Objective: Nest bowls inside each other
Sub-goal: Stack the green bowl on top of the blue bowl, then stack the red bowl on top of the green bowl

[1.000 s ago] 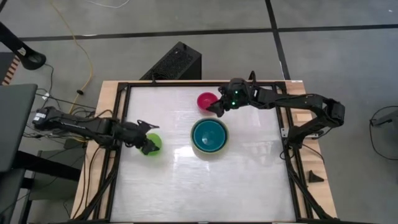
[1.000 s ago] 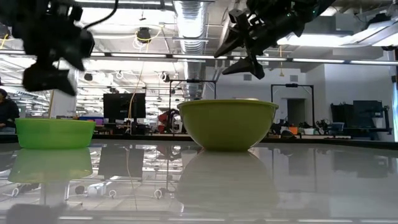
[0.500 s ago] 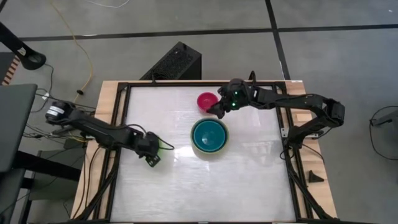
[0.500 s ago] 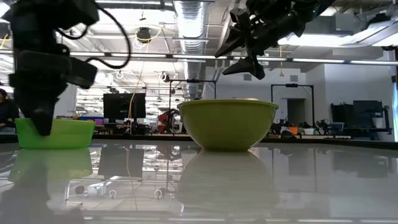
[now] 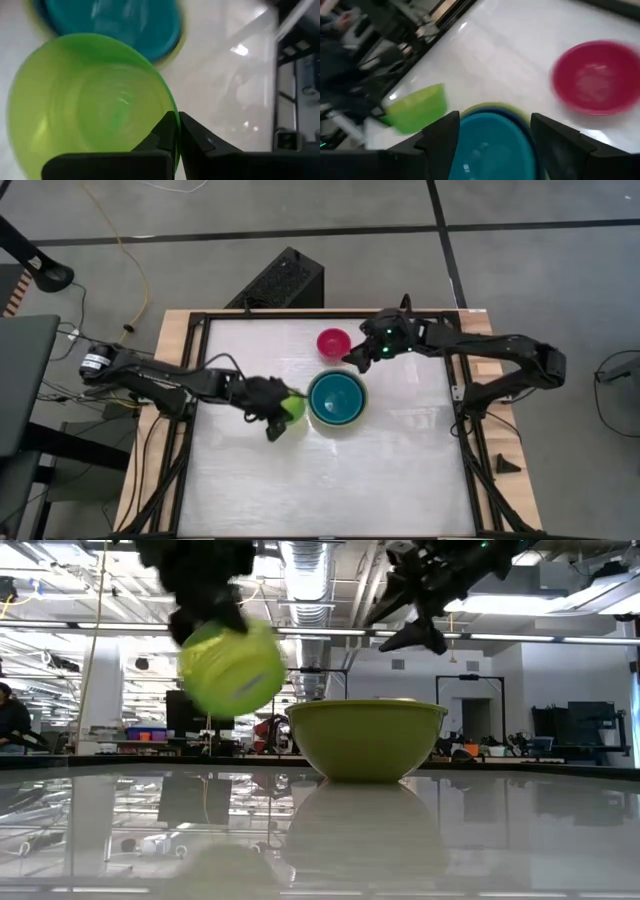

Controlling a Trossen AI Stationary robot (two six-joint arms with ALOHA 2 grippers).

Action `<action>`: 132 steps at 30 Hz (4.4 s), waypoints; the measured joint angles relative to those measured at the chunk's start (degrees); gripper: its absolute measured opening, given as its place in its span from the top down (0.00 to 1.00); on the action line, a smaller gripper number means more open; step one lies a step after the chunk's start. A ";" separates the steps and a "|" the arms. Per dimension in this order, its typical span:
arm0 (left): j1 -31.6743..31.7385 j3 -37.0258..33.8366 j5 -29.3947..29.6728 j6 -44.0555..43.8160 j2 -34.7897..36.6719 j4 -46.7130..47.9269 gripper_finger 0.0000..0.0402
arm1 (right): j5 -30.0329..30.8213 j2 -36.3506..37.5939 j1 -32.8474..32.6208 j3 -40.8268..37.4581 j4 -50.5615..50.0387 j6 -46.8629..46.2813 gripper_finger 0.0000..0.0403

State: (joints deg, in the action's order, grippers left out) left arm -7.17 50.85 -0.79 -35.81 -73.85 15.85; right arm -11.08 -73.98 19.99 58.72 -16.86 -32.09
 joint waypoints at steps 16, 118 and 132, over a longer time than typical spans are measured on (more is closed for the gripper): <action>7.49 18.80 -4.55 20.32 -16.83 1.18 1.00 | 12.66 20.78 3.79 0.02 -19.11 -0.12 0.31; 18.00 49.35 11.97 23.31 -9.94 36.27 0.27 | -2.80 -15.10 4.11 10.52 -0.75 -6.90 0.90; 18.03 49.35 11.66 25.94 -9.61 31.98 0.27 | -1.38 -10.67 -9.92 10.49 -19.30 1.30 0.90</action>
State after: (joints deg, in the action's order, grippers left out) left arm 10.85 100.20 10.87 -9.87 -83.46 47.83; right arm -12.46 -84.65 10.07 69.21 -36.16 -30.79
